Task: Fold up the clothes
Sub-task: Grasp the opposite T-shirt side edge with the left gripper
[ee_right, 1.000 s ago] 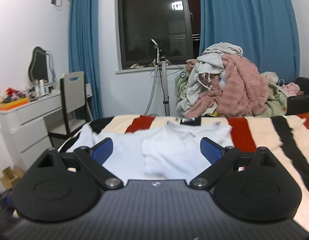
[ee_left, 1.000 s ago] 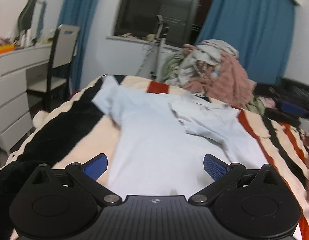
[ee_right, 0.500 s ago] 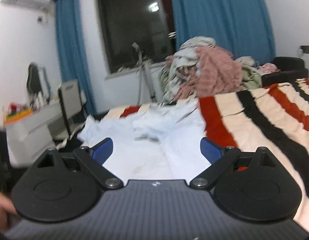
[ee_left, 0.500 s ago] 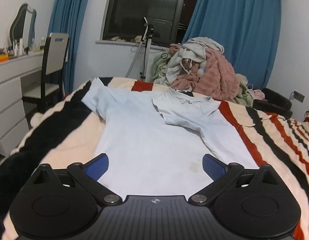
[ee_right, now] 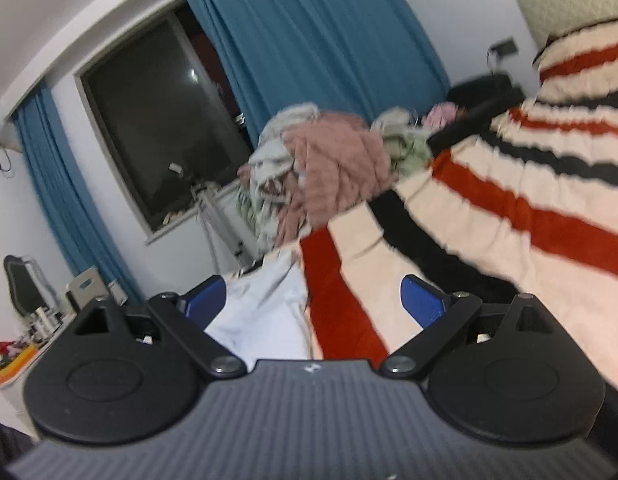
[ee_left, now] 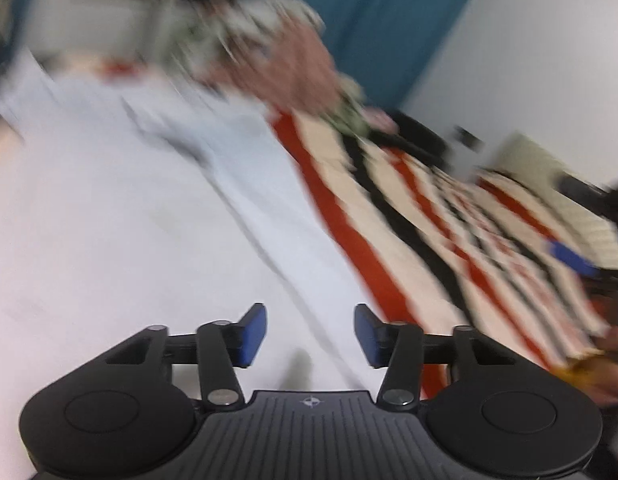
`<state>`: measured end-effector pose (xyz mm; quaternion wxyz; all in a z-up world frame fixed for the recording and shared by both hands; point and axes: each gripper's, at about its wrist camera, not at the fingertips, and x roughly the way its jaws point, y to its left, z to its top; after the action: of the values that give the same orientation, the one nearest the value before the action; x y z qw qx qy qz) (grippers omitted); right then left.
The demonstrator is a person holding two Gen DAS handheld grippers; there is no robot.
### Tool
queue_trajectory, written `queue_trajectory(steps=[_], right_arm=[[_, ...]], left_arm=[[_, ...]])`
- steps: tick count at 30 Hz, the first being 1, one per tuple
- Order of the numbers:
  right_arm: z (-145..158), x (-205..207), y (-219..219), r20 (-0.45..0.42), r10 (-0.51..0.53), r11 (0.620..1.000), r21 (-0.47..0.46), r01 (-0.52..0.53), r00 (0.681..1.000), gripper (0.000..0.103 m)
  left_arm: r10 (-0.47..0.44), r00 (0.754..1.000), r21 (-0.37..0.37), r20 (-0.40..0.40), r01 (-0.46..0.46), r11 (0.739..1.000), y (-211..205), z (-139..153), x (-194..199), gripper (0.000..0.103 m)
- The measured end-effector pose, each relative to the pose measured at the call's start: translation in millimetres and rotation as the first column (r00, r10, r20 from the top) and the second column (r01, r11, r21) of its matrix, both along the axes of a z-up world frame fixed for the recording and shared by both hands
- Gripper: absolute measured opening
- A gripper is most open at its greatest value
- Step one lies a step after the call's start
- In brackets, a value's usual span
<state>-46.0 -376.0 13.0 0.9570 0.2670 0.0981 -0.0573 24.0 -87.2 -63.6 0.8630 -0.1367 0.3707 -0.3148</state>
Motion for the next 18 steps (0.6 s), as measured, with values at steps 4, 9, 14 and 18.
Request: queue_trajectory(steps=[4, 9, 14, 18], right_arm=[[-6, 9, 7, -0.028, 0.059, 0.998, -0.016, -0.059, 0.998, 0.095], [-11, 17, 9, -0.071, 0.079, 0.997, 0.01, -0.079, 0.994, 0.095], [-16, 22, 13, -0.108, 0.08, 0.997, -0.003, -0.081, 0.991, 0.095], [-16, 23, 17, -0.126, 0.08, 0.996, -0.023, -0.083, 0.989, 0.095]], left_arm=[[-0.113, 0.978, -0.083, -0.177, 0.1, 0.992, -33, -38, -3, 0.034], [-0.161, 0.947, -0.157, -0.279, 0.121, 0.98, -48, -69, -3, 0.034], [-0.132, 0.938, -0.236, -0.32, 0.056, 0.97, -31, -74, 4, 0.005], [-0.114, 0.944, -0.288, -0.309, 0.022, 0.957, -10, -60, 0, 0.004]])
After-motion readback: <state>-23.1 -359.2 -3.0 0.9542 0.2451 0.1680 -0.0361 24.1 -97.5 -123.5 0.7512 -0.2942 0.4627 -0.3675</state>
